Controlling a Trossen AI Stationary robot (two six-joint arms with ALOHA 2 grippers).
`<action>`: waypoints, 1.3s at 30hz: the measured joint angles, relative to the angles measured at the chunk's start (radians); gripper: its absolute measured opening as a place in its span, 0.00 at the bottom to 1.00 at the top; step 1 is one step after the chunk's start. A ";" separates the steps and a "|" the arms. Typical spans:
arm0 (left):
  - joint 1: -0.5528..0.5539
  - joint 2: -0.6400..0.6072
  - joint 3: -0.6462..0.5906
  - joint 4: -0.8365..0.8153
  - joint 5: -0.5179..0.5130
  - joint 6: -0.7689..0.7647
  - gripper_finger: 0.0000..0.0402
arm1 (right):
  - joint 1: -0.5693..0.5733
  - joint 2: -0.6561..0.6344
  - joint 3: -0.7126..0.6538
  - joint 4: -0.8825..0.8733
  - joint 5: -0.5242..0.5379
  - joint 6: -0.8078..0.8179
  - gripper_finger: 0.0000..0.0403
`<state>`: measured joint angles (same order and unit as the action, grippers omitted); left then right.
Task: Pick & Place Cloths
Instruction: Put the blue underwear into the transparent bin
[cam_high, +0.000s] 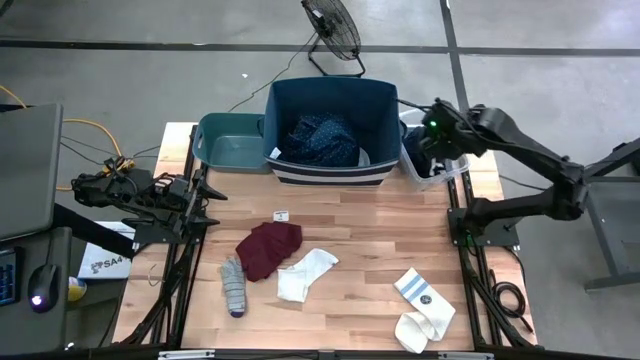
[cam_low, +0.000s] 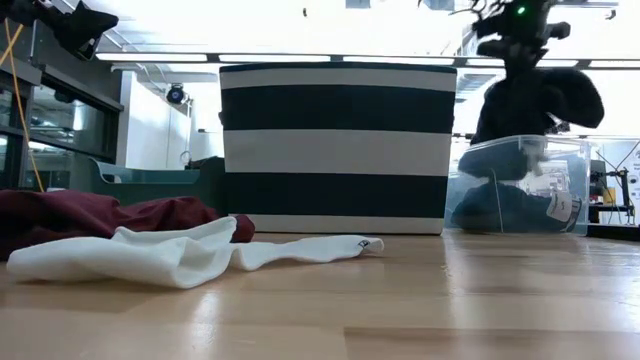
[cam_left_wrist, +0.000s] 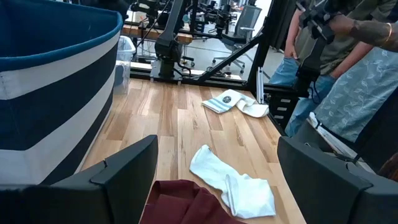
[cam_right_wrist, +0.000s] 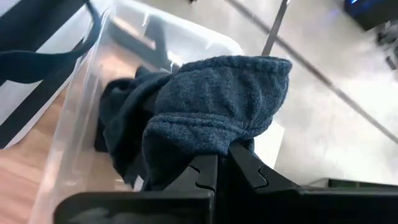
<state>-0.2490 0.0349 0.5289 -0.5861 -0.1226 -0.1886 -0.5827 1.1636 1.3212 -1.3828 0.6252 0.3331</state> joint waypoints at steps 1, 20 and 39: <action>0.000 0.000 0.000 0.000 0.000 0.000 0.81 | -0.010 0.018 0.000 0.005 -0.016 -0.003 0.01; 0.000 0.000 0.000 0.000 0.000 0.000 0.81 | -0.253 0.309 0.000 0.194 -0.316 0.155 0.01; 0.000 0.000 0.000 0.000 0.000 0.000 0.81 | -0.389 0.391 0.000 0.199 -0.510 0.294 0.21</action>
<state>-0.2490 0.0349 0.5289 -0.5859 -0.1226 -0.1884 -0.9714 1.5544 1.3209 -1.1843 0.1155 0.6273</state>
